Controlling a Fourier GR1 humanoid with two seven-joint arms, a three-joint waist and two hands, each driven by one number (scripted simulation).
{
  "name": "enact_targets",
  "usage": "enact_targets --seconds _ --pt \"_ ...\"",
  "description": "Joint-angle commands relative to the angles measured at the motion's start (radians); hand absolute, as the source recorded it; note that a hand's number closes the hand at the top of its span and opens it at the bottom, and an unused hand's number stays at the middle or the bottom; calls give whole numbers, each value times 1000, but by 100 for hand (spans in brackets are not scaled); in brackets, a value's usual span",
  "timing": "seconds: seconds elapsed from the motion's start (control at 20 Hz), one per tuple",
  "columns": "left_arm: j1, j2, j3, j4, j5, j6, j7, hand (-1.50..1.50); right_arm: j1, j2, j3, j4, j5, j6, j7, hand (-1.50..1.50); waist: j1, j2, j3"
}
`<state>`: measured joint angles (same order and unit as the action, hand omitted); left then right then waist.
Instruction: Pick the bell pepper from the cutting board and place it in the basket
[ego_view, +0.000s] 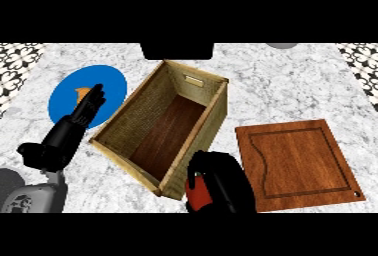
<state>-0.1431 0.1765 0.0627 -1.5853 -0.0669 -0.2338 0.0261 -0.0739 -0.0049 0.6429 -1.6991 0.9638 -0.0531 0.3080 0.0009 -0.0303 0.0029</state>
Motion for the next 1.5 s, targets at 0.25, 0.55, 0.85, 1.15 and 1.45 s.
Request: enact_targets --seconds 0.25,0.55,0.85,1.15,1.45 --pt "-14 12 11 12 -8 5 5 0 -20 5 315 -299 16 -291 419 150 -20 -5 -9" --pt "-20 16 13 5 -12 8 6 0 -151 2 356 -311 175 -282 678 150 -23 -6 -12" --pt "-20 -3 -16 2 -13 -3 -6 0 -309 2 337 -327 257 -255 892 150 3 6 -11" --pt "-45 0 -3 19 -4 -2 4 0 -446 4 239 -291 300 -231 1019 150 16 14 -11" --pt "-56 12 0 40 5 -25 -13 0 -633 4 68 -231 309 -220 1100 150 40 21 -10"
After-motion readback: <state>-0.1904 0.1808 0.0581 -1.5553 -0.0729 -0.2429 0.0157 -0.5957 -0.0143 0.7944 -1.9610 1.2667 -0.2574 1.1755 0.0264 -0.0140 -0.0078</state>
